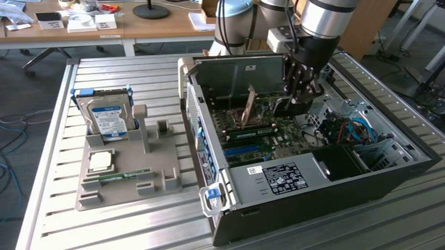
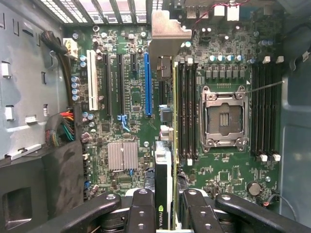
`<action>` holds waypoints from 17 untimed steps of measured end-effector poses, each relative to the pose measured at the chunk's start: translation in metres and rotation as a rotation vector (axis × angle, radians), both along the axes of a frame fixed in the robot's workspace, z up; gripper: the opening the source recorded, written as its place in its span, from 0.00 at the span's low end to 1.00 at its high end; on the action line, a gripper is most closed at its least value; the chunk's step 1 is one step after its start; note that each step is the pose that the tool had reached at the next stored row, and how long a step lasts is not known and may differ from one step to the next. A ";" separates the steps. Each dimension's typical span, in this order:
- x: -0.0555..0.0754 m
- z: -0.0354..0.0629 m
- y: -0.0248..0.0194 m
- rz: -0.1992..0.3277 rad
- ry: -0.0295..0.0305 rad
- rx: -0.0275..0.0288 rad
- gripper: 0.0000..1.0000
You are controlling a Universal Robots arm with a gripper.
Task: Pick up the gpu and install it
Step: 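Insert the gpu into the slot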
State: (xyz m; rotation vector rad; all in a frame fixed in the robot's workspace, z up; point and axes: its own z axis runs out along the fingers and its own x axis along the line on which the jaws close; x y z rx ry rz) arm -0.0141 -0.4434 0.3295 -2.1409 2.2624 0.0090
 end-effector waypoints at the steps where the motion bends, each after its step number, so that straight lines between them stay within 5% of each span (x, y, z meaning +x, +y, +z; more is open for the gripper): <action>1: 0.000 -0.0006 0.0000 0.000 0.0000 -0.0001 0.27; 17: 0.000 -0.0060 0.0000 0.000 0.0000 -0.0001 0.27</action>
